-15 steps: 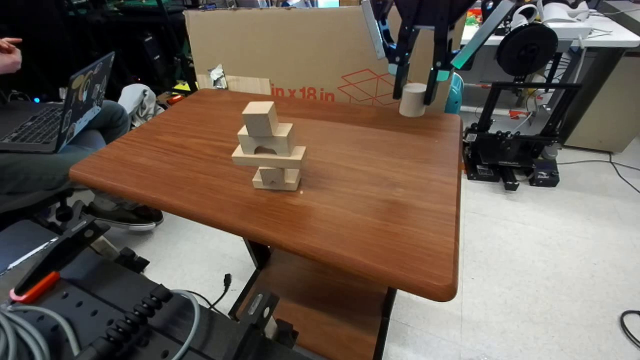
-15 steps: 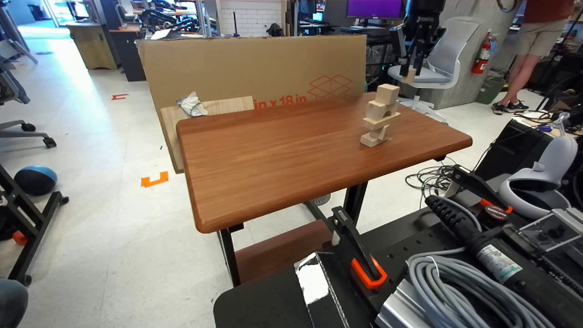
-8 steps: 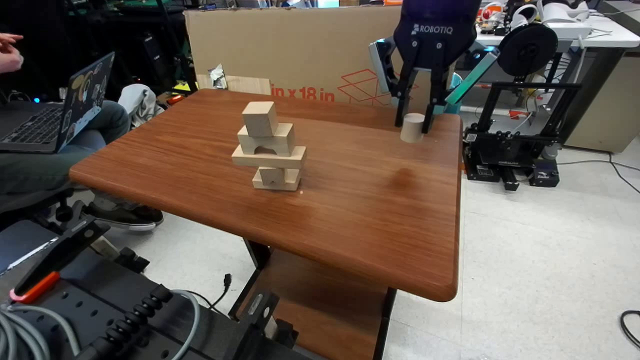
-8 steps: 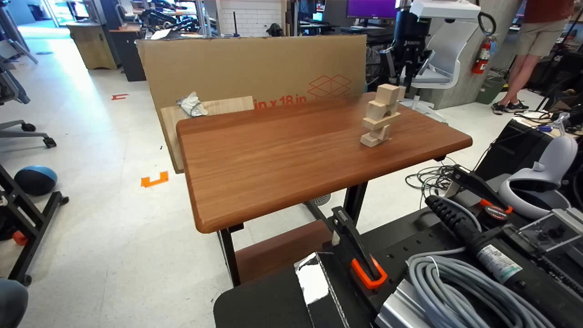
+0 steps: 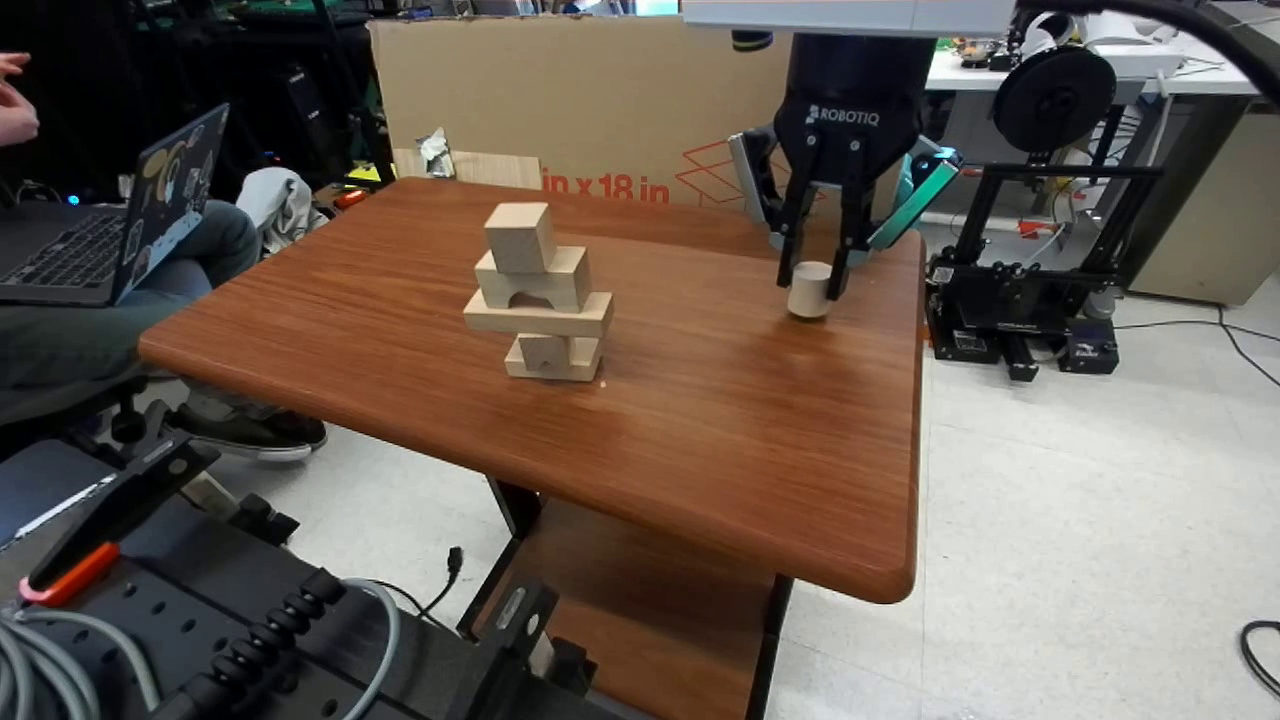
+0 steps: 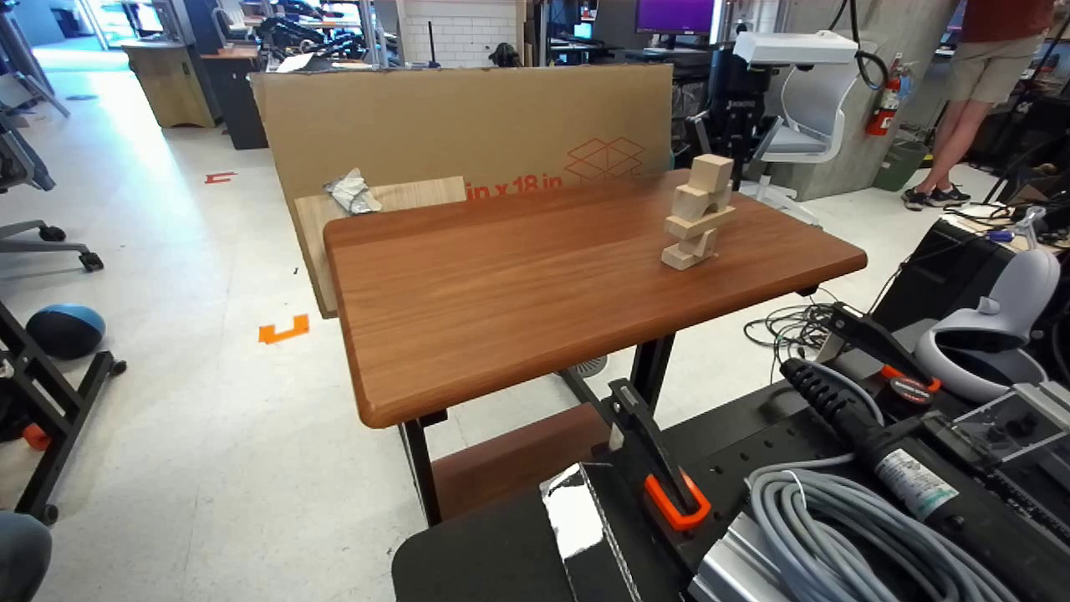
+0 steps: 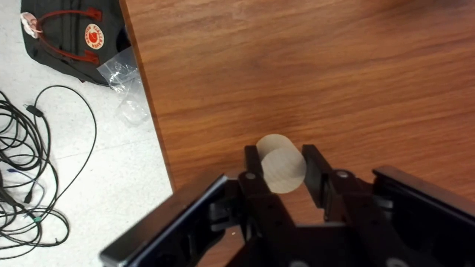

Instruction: Pick up the cylindrical block and put it on the table

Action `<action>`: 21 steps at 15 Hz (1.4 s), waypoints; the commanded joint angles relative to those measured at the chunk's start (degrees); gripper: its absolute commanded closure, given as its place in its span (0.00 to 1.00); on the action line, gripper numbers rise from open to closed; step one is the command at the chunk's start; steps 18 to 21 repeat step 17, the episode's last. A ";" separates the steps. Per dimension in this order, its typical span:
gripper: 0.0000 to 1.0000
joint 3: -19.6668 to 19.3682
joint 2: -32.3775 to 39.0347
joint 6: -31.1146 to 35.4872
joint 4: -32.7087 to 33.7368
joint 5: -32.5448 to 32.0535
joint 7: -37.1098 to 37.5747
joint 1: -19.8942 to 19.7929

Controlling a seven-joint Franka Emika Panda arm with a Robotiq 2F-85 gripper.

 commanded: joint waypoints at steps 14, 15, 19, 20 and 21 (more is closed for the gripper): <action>0.00 -0.27 -13.72 -0.62 -9.03 -0.26 0.36 -0.17; 0.00 -0.28 -14.13 -0.62 -9.15 -0.25 0.36 -0.15; 0.00 -0.22 -13.21 -0.51 -8.97 -0.27 0.37 -0.17; 0.00 -0.22 -13.21 -0.51 -8.97 -0.27 0.37 -0.17; 0.00 -0.22 -13.21 -0.51 -8.97 -0.27 0.37 -0.17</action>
